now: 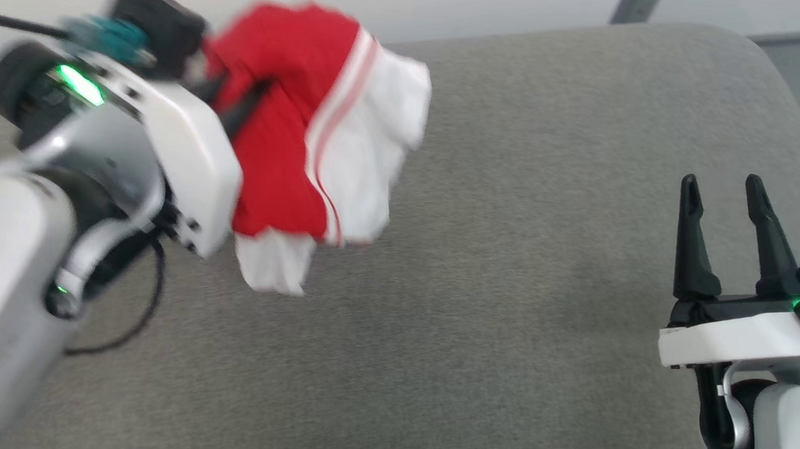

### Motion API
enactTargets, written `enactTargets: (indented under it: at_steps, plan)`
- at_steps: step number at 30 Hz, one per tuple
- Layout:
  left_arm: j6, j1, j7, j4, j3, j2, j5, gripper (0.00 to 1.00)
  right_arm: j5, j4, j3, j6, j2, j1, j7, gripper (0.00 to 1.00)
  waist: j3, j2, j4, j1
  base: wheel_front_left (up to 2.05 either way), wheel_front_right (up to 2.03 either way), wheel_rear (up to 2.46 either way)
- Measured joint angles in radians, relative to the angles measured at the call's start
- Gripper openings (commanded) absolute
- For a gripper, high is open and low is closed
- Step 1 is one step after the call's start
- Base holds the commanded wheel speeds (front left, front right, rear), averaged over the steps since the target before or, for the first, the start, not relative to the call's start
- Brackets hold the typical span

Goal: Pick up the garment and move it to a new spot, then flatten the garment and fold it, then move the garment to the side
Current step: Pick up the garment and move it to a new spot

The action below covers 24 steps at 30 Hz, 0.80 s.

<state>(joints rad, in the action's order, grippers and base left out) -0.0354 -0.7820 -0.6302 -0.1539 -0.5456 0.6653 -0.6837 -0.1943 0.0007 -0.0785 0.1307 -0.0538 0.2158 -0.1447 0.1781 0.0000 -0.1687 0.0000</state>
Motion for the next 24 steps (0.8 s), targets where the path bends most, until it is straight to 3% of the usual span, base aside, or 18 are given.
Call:
enactTargets:
  at_steps: [6,12,23,24]
  plan:
    - [0.001,0.061,-0.064,0.061,-0.091,-0.040,-0.007,0.00,-0.037,0.048,0.038,0.000,0.002,0.001,-0.041,1.00,0.024,0.0000,-0.067,0.0000,0.00,0.00,0.00]
    - [0.021,0.108,-0.063,0.195,-0.151,-0.077,-0.011,0.00,-0.063,0.096,0.077,0.000,0.003,0.014,-0.075,1.00,0.041,0.0000,-0.114,0.0000,0.00,0.00,0.00]
    - [0.076,0.177,-0.037,0.481,-0.235,-0.144,-0.017,0.00,-0.069,0.145,0.115,0.000,0.003,0.020,-0.099,1.00,0.028,0.0000,-0.133,0.0000,0.00,0.00,0.00]
    - [0.080,0.177,-0.032,0.500,-0.233,-0.153,-0.026,0.12,-0.069,0.148,0.117,0.000,0.003,0.020,-0.101,1.00,0.024,0.0000,-0.131,0.0000,0.00,0.00,0.00]
